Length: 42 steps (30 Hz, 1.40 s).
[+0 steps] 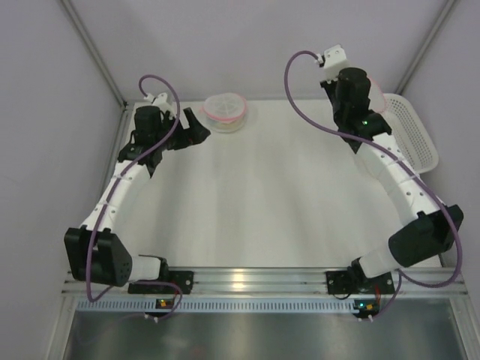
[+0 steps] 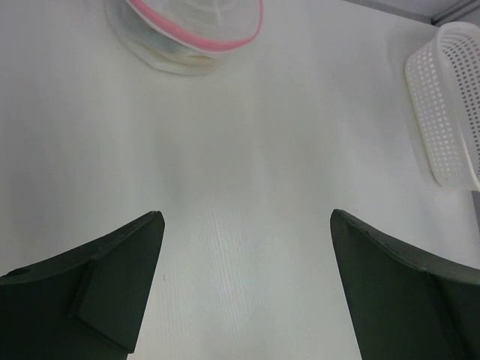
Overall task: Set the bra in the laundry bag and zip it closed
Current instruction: Place the laundry bag at the center of the board.
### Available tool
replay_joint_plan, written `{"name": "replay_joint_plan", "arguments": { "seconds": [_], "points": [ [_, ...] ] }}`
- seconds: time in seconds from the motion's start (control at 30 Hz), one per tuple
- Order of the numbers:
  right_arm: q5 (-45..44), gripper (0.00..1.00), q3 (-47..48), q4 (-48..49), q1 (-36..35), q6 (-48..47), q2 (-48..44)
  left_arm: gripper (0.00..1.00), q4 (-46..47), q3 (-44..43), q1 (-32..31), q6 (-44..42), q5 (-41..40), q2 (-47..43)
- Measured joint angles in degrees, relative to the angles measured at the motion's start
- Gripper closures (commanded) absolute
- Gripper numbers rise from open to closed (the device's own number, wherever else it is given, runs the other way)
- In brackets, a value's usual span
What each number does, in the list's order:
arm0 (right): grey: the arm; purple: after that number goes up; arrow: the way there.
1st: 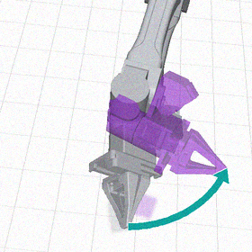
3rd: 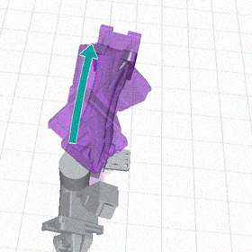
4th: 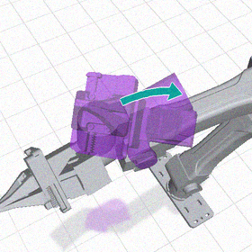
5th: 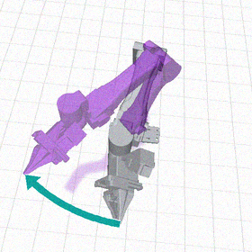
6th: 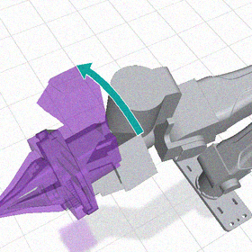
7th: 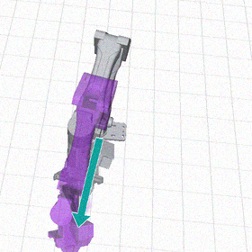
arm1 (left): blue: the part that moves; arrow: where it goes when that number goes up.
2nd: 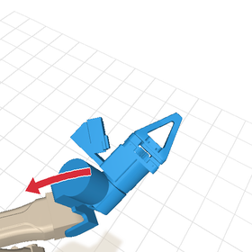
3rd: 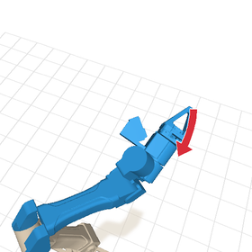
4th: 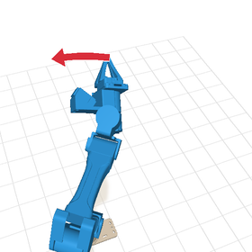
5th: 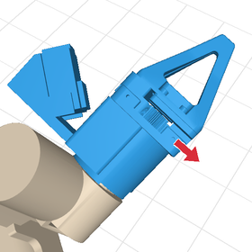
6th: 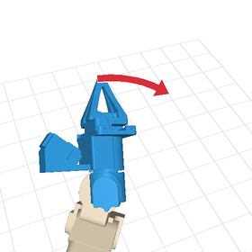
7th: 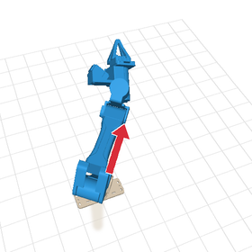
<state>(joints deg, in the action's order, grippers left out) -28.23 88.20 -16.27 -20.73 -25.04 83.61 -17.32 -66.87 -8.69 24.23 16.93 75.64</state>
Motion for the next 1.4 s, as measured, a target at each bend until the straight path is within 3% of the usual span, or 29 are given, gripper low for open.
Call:
{"name": "replay_joint_plan", "arguments": {
  "seconds": [0.2,0.47,0.63,0.97,1.33,1.4],
  "points": [
    [2.0,1.00,-1.9,14.2,-1.1,-10.5,8.0,0.02,2.8,0.0,2.4,2.2,1.7,3.1],
    [5.8,1.00,-0.2,33.0,-1.8,-26.1,30.2,0.02,4.2,1.4,2.6,2.6,3.8,3.2],
    [7.5,1.00,1.3,37.7,-3.0,-33.3,38.6,0.02,4.0,2.4,2.6,2.1,4.2,1.9],
    [11.5,1.00,11.9,43.0,-3.5,-40.0,38.6,0.02,4.0,2.7,2.7,1.3,4.6,0.6],
    [13.4,1.00,4.0,46.6,-4.8,-39.5,38.7,0.02,4.0,4.0,2.7,1.0,4.9,0.6],
    [12.2,0.87,2.3,46.3,-6.0,-38.3,39.5,0.02,4.0,4.0,2.7,0.8,4.9,0.6]
  ]
}}
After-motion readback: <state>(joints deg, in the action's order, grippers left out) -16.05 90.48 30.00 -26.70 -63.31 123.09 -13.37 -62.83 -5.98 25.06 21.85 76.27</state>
